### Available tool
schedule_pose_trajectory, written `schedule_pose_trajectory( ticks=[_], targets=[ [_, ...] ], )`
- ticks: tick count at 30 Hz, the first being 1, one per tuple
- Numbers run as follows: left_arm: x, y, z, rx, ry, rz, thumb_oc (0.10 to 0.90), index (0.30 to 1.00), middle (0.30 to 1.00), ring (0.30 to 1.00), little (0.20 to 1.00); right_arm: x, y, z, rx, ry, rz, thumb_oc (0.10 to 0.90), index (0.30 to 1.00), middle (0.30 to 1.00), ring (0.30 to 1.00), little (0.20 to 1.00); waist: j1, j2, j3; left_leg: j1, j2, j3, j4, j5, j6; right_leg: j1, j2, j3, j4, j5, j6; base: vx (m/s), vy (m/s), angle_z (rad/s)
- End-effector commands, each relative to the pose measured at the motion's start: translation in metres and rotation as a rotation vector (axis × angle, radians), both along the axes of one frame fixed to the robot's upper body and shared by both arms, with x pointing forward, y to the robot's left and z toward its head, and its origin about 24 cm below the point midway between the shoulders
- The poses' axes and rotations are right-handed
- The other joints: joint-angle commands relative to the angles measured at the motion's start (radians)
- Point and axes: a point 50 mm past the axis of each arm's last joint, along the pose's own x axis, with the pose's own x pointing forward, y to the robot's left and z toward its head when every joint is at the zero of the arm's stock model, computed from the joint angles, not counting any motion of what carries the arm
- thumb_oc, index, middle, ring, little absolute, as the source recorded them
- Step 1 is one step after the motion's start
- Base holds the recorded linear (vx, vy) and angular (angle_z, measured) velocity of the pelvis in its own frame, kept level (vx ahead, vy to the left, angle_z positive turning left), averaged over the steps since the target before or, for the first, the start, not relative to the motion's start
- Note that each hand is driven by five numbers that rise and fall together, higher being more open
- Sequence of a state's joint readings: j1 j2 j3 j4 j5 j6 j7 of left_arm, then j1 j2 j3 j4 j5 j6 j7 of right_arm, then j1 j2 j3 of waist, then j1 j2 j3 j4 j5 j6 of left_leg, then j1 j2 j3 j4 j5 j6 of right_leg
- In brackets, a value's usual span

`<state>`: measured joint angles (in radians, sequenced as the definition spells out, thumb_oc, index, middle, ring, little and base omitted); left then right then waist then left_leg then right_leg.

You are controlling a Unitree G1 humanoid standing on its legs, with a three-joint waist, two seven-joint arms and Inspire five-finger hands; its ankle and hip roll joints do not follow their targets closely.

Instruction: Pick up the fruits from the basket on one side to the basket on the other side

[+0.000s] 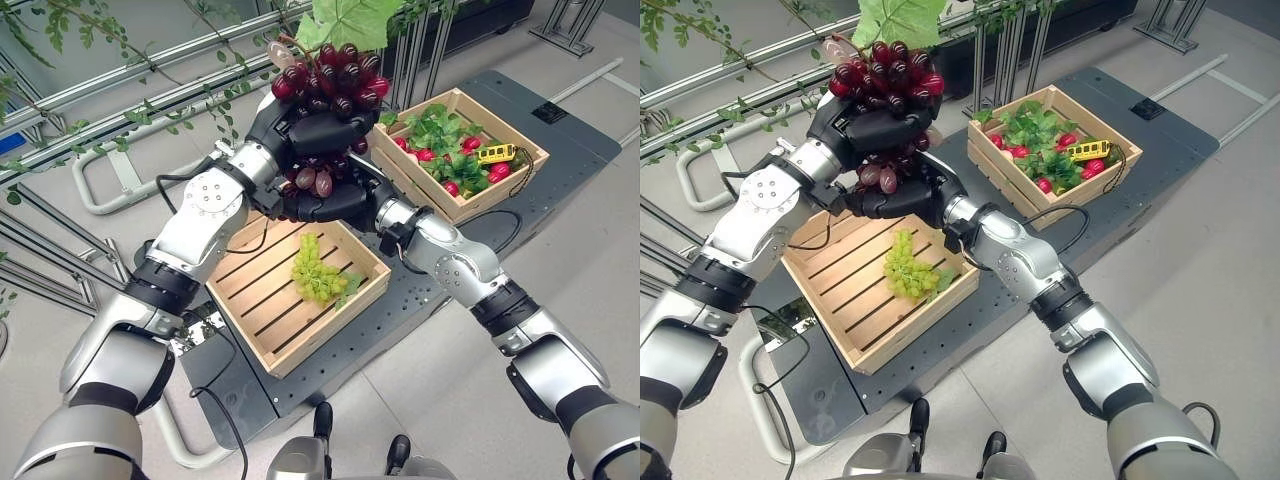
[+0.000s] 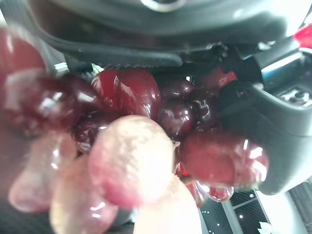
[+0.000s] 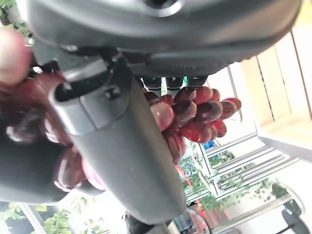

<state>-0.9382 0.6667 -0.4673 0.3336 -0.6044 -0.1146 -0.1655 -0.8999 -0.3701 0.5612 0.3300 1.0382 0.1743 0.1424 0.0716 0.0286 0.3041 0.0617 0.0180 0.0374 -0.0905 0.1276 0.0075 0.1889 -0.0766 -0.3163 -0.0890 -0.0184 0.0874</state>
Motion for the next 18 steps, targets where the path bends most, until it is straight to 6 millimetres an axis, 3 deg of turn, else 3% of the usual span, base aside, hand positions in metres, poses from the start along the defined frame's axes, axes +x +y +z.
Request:
schedule_pose_trajectory(
  ticks=[1,6,7,8,18],
  targets=[
    [0.006,-0.011,-0.007,-0.177,0.017,-0.041,0.4,0.3,0.3,0.3,0.3,-0.022,0.037,0.022,0.336,-0.061,0.136,0.8,0.9,0.9,0.9,0.9,0.008,-0.014,-0.275,0.071,-0.008,-0.006,0.003,-0.147,-0.04,0.013,-0.007,-0.01,0.002,-0.028,-0.042,0.0,0.0,0.0],
    [0.005,-0.025,-0.015,-0.167,0.04,-0.088,0.4,0.3,0.3,0.3,0.3,-0.025,0.047,0.023,0.397,-0.027,0.156,0.8,0.9,0.9,0.9,0.9,0.011,-0.018,-0.275,0.074,-0.006,-0.009,0.003,-0.148,-0.039,0.015,-0.003,-0.009,0.002,-0.03,-0.045,0.0,0.0,0.0],
    [0.004,-0.027,-0.016,-0.165,0.043,-0.096,0.4,0.3,0.3,0.3,0.3,-0.025,0.048,0.023,0.408,-0.024,0.157,0.618,0.627,0.627,0.627,0.627,0.011,-0.018,-0.275,0.075,-0.006,-0.009,0.003,-0.148,-0.038,0.016,-0.003,-0.009,0.002,-0.03,-0.046,0.0,0.0,0.0],
    [0.004,-0.028,-0.017,-0.166,0.048,-0.101,0.4,0.3,0.3,0.3,0.3,-0.025,0.048,0.023,0.418,-0.018,0.157,0.4,0.3,0.3,0.3,0.3,0.011,-0.019,-0.275,0.075,-0.006,-0.009,0.003,-0.148,-0.038,0.016,-0.003,-0.008,0.002,-0.03,-0.046,0.0,0.0,0.0],
    [0.005,-0.028,-0.026,-0.154,0.081,-0.084,0.4,0.3,0.3,0.3,0.3,-0.023,0.045,0.024,0.44,-0.028,0.105,0.4,0.3,0.3,0.3,0.3,0.014,-0.02,-0.275,0.08,-0.003,-0.013,0.003,-0.15,-0.038,0.021,-0.001,-0.006,0.002,-0.033,-0.049,0.0,0.0,0.0]
  ],
)
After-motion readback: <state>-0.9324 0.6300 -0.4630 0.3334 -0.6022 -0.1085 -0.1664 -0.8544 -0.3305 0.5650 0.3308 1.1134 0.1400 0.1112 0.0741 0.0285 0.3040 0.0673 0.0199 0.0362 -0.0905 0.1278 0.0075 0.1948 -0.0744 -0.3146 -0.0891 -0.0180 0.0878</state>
